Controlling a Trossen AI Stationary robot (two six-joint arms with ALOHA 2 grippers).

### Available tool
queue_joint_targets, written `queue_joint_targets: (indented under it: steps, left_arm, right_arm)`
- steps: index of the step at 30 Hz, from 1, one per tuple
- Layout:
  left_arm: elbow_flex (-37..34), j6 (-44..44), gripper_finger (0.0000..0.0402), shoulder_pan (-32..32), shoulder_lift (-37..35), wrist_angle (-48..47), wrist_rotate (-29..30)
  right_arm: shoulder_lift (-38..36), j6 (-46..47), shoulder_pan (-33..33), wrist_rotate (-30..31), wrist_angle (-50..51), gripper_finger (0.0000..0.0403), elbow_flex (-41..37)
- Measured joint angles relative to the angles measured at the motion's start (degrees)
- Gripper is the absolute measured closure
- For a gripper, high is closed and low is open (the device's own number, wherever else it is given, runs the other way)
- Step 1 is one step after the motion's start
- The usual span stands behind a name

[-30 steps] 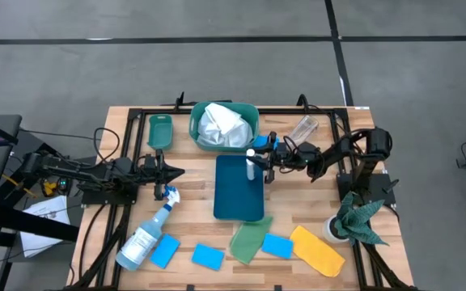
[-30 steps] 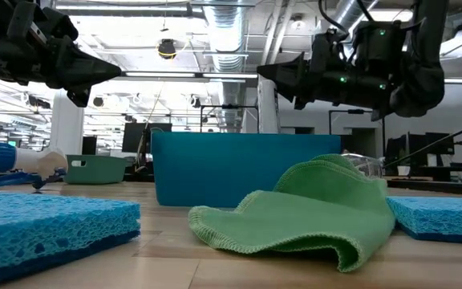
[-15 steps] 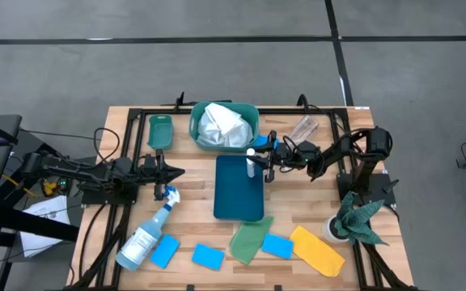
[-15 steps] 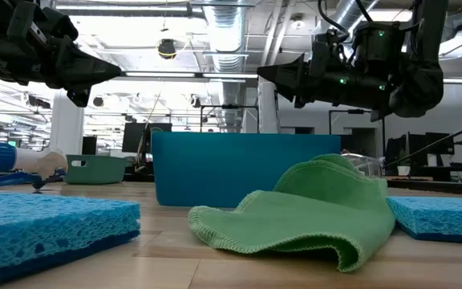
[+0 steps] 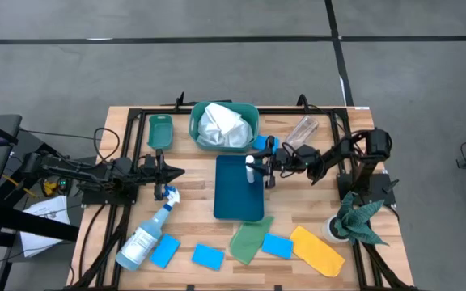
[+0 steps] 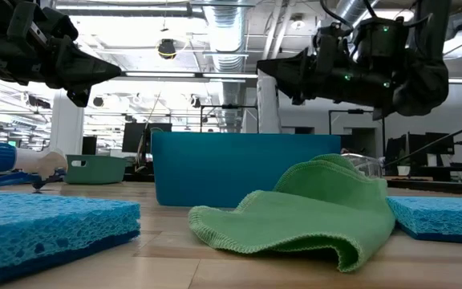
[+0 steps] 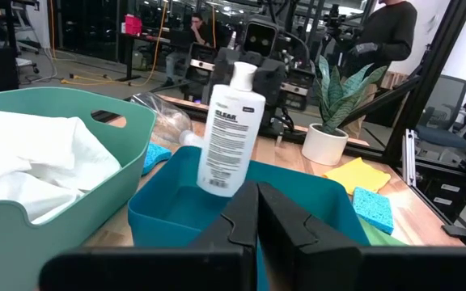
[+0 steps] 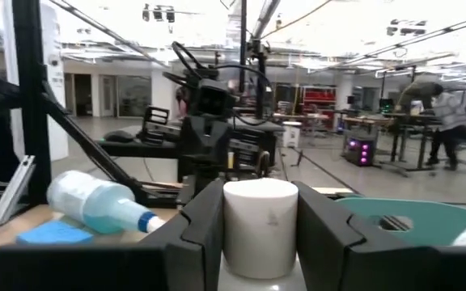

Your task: Pick & Place Kitchen Items

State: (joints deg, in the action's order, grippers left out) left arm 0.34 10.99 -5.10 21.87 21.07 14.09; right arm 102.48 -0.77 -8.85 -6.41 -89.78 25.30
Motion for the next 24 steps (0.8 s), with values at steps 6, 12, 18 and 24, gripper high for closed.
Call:
queue_joint_targets:
  steps: [6, 12, 18, 24]
  left_arm:
    - [0.0, 0.02, 0.0401, 0.01, 0.0, 0.0, 0.02]
    - [0.0, 0.02, 0.0401, 0.0, -0.02, 0.0, 0.02]
    - [0.0, 0.02, 0.0401, 0.0, 0.0, 0.02, 0.0]
    - [0.0, 0.01, 0.0401, 0.0, -0.02, 0.02, 0.02]
  right_arm:
    - [0.0, -1.27, -0.53, 1.85, 0.53, 0.0295, -0.02]
    - [3.62, -0.17, -1.09, 2.19, -0.26, 0.0295, -0.44]
    - [5.03, -0.27, -0.11, 1.95, -0.15, 0.0295, 1.52]
    - [5.05, -0.8, -0.69, 1.92, -0.11, 0.0295, 1.7]
